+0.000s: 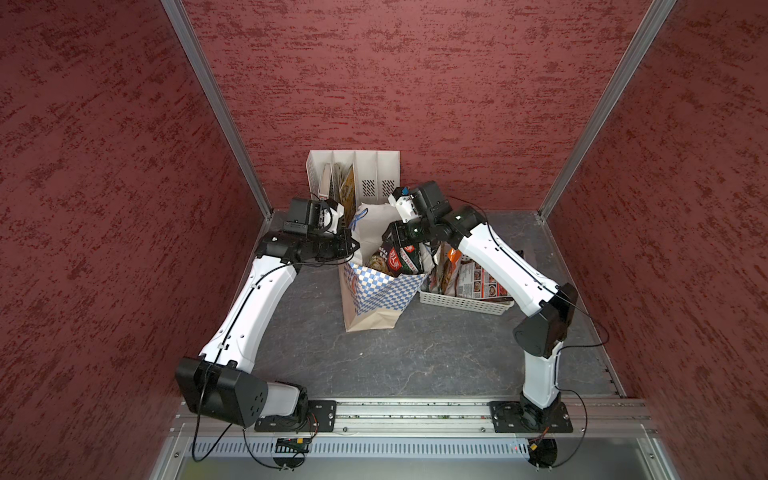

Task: Place the condiment packets inside the bag
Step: Place the condiment packet in the paper bag, then pick up the condiment packet from the storage box.

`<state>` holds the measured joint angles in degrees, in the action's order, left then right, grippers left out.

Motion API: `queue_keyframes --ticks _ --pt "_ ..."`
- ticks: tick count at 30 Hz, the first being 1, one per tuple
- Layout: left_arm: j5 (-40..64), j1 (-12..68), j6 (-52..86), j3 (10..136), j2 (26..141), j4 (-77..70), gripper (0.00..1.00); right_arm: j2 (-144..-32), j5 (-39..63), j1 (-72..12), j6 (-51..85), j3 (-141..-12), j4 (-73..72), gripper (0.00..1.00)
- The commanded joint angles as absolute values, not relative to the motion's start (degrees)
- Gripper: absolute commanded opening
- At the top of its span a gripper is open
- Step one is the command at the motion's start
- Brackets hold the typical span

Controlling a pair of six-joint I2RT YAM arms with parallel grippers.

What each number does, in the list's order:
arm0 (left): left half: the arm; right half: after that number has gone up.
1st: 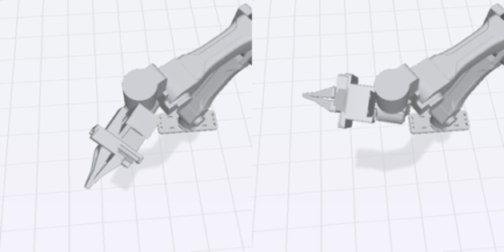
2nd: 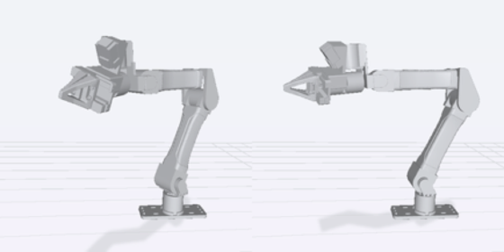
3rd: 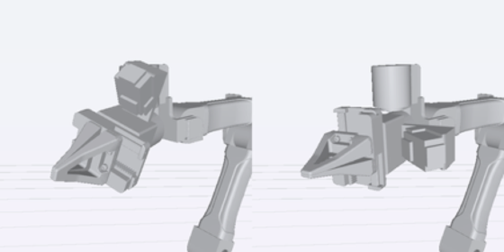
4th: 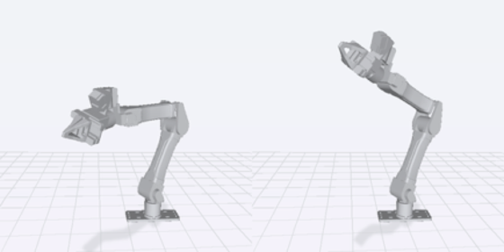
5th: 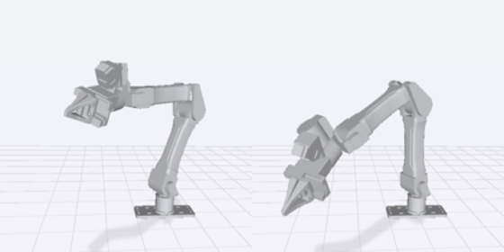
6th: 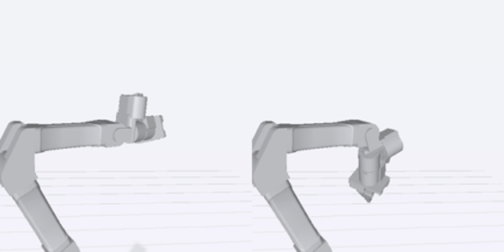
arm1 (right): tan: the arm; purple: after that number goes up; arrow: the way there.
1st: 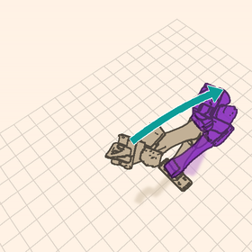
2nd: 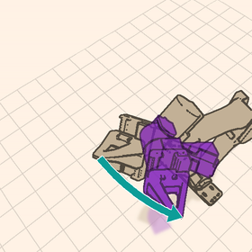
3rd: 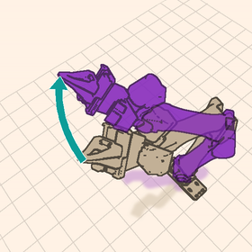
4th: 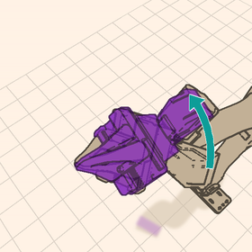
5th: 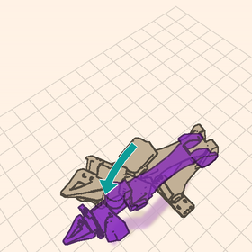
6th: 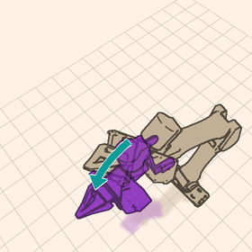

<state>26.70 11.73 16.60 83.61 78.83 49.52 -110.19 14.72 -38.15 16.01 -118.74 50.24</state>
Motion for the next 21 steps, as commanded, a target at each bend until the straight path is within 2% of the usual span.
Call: queue_keyframes --ticks 1,5,9,12,16,19,21 --pt "27.55 11.5 15.17 83.67 78.09 46.76 0.0 -102.01 9.33 -38.41 16.59 -116.29 46.79 0.48" --pt "27.77 11.43 15.2 83.51 78.13 46.67 0.0 -91.85 0.33 -38.21 16.89 -107.08 45.45 0.62" --pt "27.85 11.3 15.2 83.42 78.13 46.6 0.0 -80.72 -9.53 -36.83 16.94 -94.25 43.35 0.8" --pt "28.01 11.17 15.26 83.27 78.06 46.44 0.0 -74.9 -13.75 -35.84 12.92 -83.45 40.42 0.85" --pt "27.95 11.08 15.2 83.28 78.04 46.41 0.0 -69.58 -13.82 -35.79 6.42 -69.46 32.05 0.94" --pt "27.93 11.07 15.24 83.4 78.3 46.44 0.0 -68.98 -10.92 -35.82 6.36 -63.08 27.2 0.95" --pt "27.93 11.07 15.21 83.41 78.54 46.54 0.0 -70.37 -12.94 -35.72 8.41 -60.85 24.61 0.95"
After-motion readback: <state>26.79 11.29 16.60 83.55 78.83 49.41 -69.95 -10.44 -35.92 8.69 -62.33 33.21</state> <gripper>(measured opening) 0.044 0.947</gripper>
